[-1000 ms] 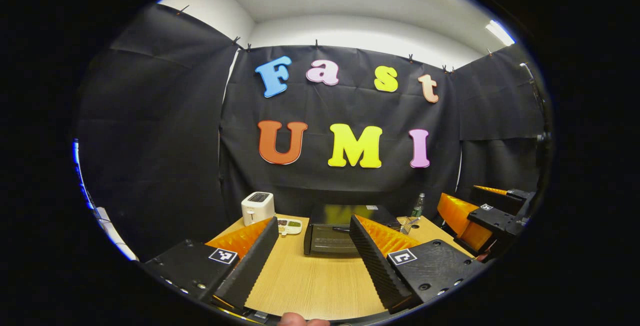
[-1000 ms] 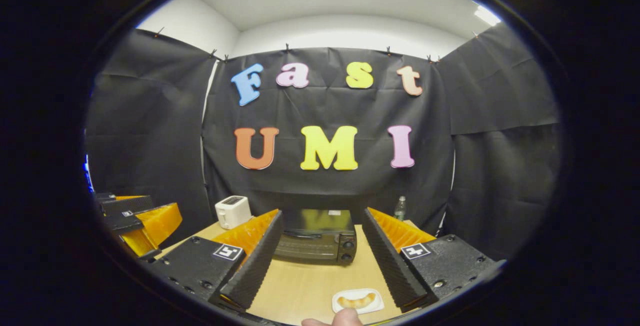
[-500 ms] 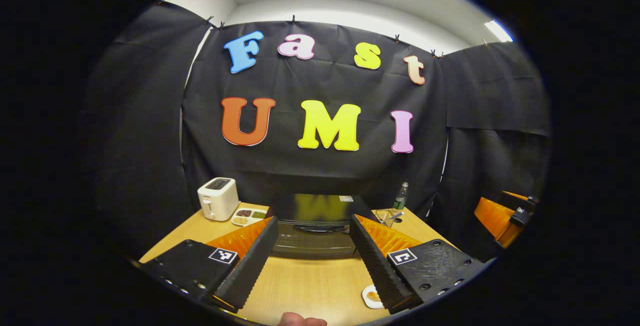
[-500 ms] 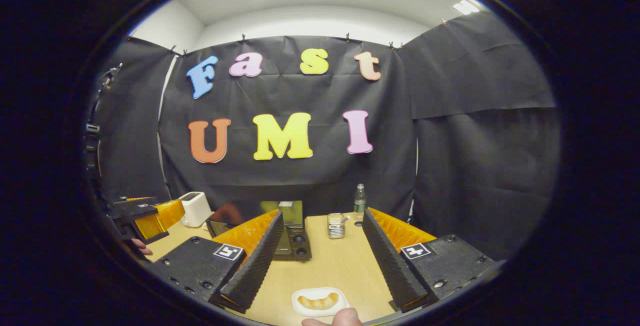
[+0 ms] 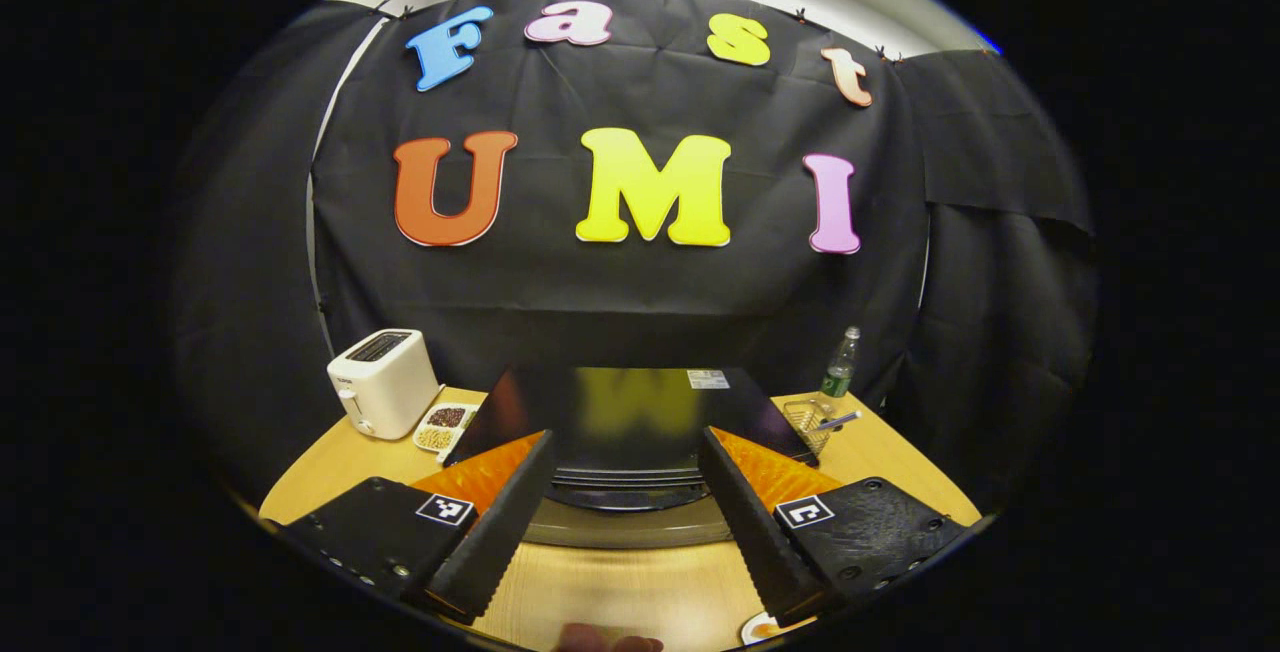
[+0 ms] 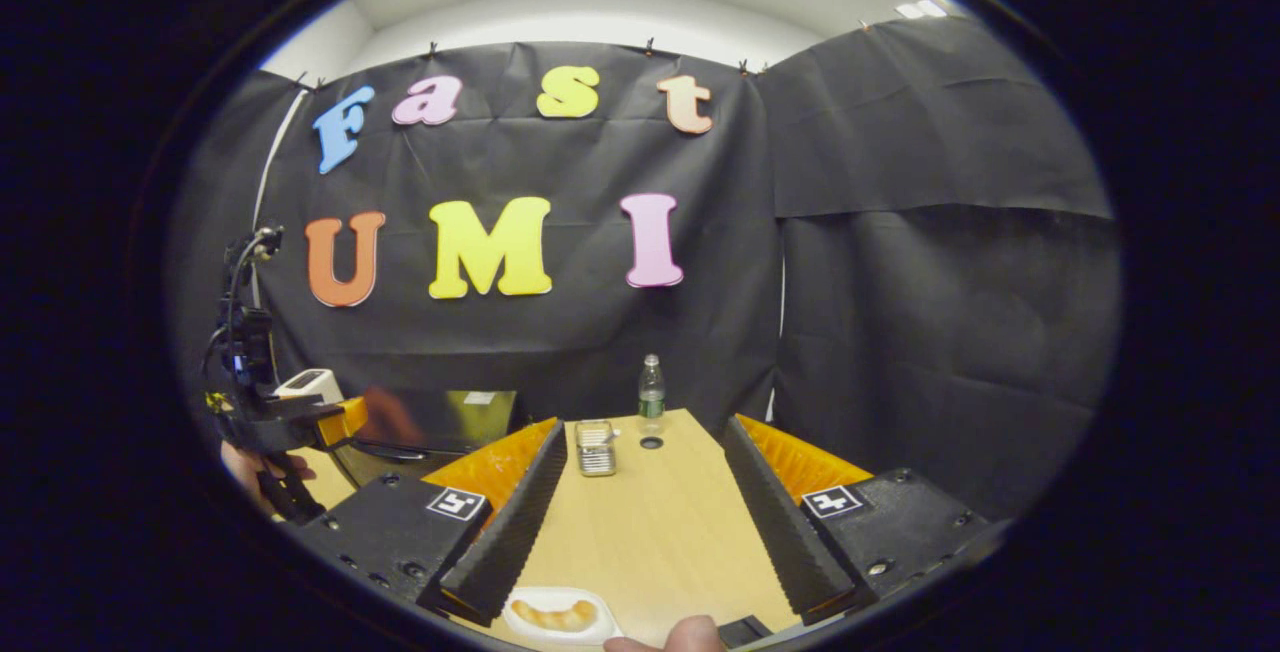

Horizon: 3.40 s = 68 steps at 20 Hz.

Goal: Open the electric oven with the left hand, put the food in, and close the electric oven.

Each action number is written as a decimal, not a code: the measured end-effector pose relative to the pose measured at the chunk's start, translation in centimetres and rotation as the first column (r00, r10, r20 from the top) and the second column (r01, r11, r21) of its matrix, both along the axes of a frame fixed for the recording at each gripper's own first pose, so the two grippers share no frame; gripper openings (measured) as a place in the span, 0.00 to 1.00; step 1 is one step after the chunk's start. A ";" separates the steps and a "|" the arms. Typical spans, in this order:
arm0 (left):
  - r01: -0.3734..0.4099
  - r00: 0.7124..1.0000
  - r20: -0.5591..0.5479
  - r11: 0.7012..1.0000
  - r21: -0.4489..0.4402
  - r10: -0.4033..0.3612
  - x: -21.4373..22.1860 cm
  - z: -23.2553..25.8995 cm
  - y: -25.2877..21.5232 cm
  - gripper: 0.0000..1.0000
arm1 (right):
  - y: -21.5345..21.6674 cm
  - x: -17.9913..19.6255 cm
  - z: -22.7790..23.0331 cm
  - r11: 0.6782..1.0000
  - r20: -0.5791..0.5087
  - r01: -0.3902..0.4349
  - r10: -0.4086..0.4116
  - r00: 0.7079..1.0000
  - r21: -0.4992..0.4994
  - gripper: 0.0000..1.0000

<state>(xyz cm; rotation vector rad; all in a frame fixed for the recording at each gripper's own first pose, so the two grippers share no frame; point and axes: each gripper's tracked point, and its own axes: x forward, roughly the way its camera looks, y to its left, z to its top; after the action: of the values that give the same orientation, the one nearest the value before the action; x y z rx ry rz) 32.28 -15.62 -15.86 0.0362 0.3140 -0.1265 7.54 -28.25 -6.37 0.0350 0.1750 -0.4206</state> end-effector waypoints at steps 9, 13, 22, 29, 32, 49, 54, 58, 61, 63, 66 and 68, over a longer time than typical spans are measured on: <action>-0.012 0.988 -0.154 0.999 0.042 0.019 4.0 -7.4 0.1 0.94 | -3.1 0.6 -1.9 0.997 -0.060 0.072 -0.070 0.996 0.035 0.98; -0.007 0.990 -0.141 0.998 0.059 0.015 3.6 -7.6 0.1 0.96 | -2.5 0.7 -1.9 0.998 -0.059 0.057 -0.055 0.997 0.041 0.98; -0.017 0.961 -0.276 0.998 0.057 0.032 -1.3 -10.4 1.0 0.97 | -0.5 -1.3 -1.6 0.999 -0.059 0.028 -0.026 0.998 0.045 0.98; -0.006 0.900 -0.436 1.000 -0.019 -0.002 -10.5 -16.5 1.6 0.95 | 1.7 -4.4 -2.8 0.999 -0.090 0.015 -0.011 0.996 0.046 0.98; -0.008 0.883 -0.470 0.999 -0.036 -0.010 -12.1 -18.6 1.8 0.96 | 2.7 -5.9 -3.5 0.999 -0.121 0.004 0.002 0.993 0.048 0.98; 0.087 0.939 -0.334 0.996 -0.004 -0.083 -15.6 -15.9 3.0 0.94 | 8.1 -9.1 -11.3 0.979 -0.325 -0.093 0.148 0.934 0.179 0.98; 0.066 0.986 -0.155 0.998 0.000 -0.065 -19.5 -6.2 4.7 0.93 | 10.1 -7.0 -16.9 0.956 -0.392 -0.115 0.219 0.893 0.270 1.00; 0.004 0.999 -0.033 1.000 0.000 -0.004 -22.4 0.6 7.1 0.93 | 11.1 -5.1 -21.9 0.923 -0.447 -0.097 0.270 0.853 0.372 1.00; -0.043 0.999 0.024 0.999 -0.010 0.043 -23.5 3.8 8.3 0.93 | 12.0 -4.3 -25.6 0.892 -0.485 -0.072 0.309 0.818 0.447 0.97; -0.060 0.997 0.047 0.998 -0.018 0.060 -23.4 5.2 8.7 0.93 | 12.4 -3.6 -27.7 0.877 -0.513 -0.051 0.326 0.794 0.479 0.96; -0.091 0.994 0.064 0.996 -0.007 0.092 -22.6 6.7 9.5 0.93 | 12.8 -2.4 -30.0 0.867 -0.544 -0.036 0.343 0.765 0.497 0.94; -0.116 0.991 0.069 0.993 -0.026 0.117 -22.0 7.6 9.7 0.93 | 12.4 -1.8 -31.3 0.874 -0.575 -0.027 0.343 0.743 0.486 0.92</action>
<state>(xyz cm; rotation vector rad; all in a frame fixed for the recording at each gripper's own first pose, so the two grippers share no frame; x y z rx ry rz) 10.26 -5.95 -8.27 0.0004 0.2434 -0.0129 5.74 -15.83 -37.65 0.3324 0.9688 -0.1570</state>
